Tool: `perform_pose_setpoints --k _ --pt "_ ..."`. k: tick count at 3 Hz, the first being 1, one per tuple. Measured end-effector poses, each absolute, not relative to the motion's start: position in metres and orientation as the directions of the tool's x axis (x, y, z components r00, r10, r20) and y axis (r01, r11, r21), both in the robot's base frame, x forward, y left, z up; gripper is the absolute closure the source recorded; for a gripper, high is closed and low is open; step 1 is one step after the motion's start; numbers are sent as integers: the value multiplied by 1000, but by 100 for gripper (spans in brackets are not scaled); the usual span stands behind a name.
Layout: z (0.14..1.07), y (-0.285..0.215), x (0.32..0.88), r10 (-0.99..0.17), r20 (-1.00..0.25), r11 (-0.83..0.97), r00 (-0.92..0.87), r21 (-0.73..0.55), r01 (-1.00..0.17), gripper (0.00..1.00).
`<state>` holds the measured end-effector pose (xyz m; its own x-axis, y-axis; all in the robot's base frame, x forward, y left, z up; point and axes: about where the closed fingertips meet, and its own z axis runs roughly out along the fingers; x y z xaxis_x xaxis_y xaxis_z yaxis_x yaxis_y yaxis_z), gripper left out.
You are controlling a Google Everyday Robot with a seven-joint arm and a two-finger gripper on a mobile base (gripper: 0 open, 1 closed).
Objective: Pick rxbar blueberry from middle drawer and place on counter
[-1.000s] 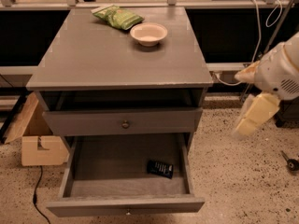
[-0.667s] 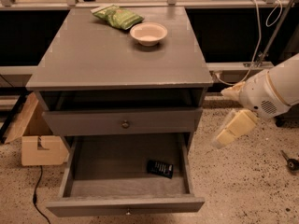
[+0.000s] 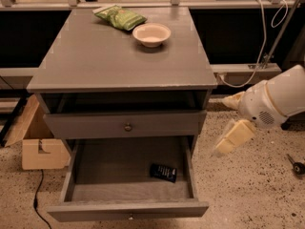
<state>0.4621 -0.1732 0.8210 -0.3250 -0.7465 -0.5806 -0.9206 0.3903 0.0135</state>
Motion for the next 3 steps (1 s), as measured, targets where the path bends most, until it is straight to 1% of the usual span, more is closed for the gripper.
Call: perform_pose_setpoints --k 2,3 --pt "750 -162 466 -731 -618 386 -290 -24 -922 0" --pt "699 -146 479 -711 -656 384 -252 -61 -921 0"
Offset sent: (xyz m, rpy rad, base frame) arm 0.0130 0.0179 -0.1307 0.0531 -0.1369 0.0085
